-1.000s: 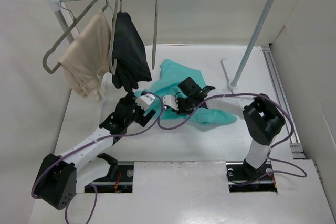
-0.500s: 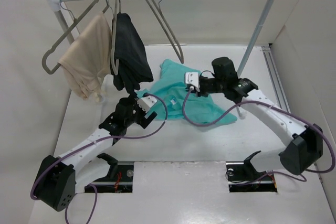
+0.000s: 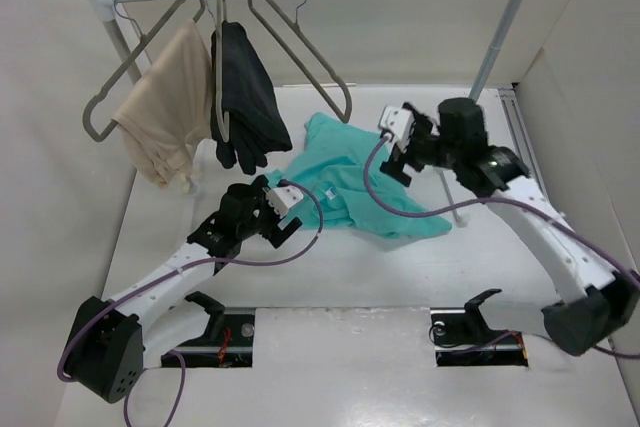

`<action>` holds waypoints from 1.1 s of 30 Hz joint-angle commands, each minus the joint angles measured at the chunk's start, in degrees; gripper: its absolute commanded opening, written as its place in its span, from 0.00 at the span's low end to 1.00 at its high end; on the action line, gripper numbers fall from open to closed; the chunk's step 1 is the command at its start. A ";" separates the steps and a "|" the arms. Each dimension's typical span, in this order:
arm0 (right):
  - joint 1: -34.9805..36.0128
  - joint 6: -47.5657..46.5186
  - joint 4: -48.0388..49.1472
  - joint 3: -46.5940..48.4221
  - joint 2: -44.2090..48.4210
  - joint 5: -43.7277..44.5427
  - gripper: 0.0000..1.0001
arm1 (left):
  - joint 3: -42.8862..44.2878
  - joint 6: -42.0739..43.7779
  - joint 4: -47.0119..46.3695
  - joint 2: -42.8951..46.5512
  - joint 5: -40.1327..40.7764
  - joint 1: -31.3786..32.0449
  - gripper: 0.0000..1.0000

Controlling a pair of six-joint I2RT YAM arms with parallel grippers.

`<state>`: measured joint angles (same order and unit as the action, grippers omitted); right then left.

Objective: Place the t-shirt on the hanger
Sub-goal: Grab a hanger with the right arm

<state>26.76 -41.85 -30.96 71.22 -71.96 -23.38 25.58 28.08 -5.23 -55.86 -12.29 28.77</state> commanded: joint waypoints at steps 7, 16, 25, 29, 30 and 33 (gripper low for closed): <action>10.04 6.15 6.42 22.55 6.84 -0.79 1.00 | 0.08 2.51 -3.03 0.31 -0.98 0.05 0.97; 25.70 14.16 24.63 50.82 -15.36 4.92 1.00 | -2.29 4.44 -4.87 0.31 -0.98 0.05 0.97; 30.62 16.09 21.02 59.87 -29.65 37.06 1.00 | -4.66 5.50 -6.71 2.42 1.92 0.67 0.99; 31.95 16.09 26.20 46.61 -24.03 49.38 0.95 | -5.28 5.50 -7.24 2.95 2.45 0.67 0.99; 31.95 16.09 27.43 43.86 -22.79 52.18 0.93 | -5.28 5.50 -7.25 3.47 2.45 0.67 0.99; 32.47 14.96 30.87 36.98 -19.79 54.75 0.90 | -5.81 5.50 -7.77 3.47 2.45 0.67 0.99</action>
<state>58.43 -26.81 -8.25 110.52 -97.41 21.67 20.47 33.23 -10.50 -53.63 -10.17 29.17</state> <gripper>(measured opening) 0.909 0.986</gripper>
